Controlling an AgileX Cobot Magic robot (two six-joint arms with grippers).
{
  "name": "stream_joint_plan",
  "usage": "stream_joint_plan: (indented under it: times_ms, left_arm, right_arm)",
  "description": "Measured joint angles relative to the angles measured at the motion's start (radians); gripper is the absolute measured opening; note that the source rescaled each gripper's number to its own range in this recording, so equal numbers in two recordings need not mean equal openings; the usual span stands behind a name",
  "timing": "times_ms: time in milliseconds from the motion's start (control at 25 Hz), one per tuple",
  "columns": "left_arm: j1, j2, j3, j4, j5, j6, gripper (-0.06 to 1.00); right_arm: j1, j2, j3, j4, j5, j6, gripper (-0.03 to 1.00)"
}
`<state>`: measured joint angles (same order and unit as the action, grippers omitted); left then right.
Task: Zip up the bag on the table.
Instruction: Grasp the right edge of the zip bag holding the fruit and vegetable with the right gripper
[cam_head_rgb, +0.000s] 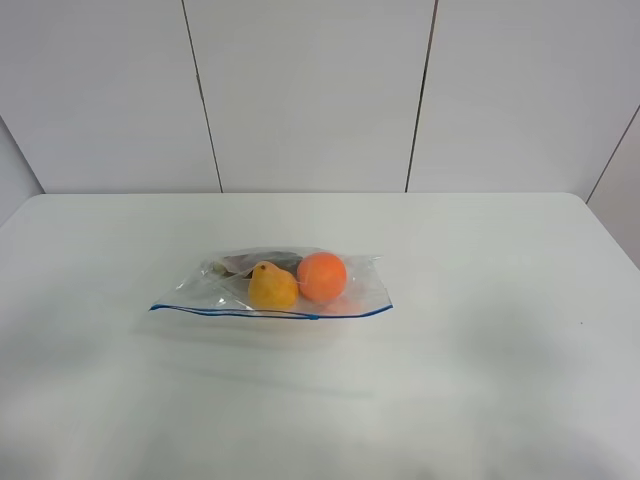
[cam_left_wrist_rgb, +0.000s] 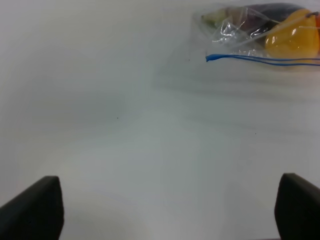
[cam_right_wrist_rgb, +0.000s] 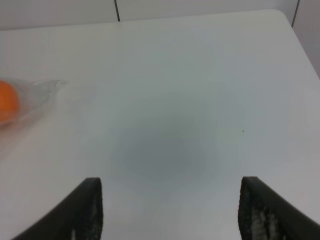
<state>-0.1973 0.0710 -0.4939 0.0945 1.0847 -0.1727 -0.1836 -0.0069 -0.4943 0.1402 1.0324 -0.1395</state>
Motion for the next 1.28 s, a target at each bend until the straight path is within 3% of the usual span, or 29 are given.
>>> stream_joint_plan:
  times_ms: [1280]
  left_arm:
    - [0.0, 0.0, 0.0, 0.0, 0.0, 0.0, 1.0]
  right_arm:
    - [0.0, 0.0, 0.0, 0.0, -0.001, 0.0, 0.97]
